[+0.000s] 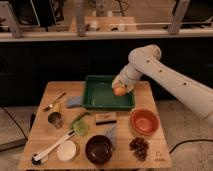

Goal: Place apple in paper cup

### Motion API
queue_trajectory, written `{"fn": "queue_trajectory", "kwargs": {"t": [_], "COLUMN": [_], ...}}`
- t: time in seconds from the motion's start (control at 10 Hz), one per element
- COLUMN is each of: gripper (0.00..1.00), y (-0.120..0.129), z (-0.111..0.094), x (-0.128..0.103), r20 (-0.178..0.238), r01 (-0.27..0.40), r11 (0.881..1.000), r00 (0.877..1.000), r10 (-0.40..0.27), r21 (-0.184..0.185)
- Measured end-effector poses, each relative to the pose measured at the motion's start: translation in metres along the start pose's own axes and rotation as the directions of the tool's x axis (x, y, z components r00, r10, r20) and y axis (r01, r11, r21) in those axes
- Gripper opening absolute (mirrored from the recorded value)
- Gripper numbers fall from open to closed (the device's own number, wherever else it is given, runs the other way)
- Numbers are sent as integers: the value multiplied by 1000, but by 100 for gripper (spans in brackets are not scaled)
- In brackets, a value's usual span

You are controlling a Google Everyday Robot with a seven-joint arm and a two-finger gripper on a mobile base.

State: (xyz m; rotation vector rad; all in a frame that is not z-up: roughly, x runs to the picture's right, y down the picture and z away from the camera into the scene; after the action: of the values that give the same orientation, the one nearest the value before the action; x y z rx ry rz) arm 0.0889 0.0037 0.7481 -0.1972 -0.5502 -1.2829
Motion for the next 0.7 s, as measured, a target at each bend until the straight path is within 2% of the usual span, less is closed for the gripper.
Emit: {"fn": "queue_trajectory", "kwargs": {"t": [0.3,0.5,0.7], "gripper": [1,1,1], "y": [-9,-31,-46], "z": [-5,-6,-4], "x": [-21,-40,-48], "r20": [28,66,89], "r01": [12,-1,-22], "r11": [1000,998,995], "r00": [1000,998,996], "r10": [-11,6,31], "r21": [-21,-69,-99]}}
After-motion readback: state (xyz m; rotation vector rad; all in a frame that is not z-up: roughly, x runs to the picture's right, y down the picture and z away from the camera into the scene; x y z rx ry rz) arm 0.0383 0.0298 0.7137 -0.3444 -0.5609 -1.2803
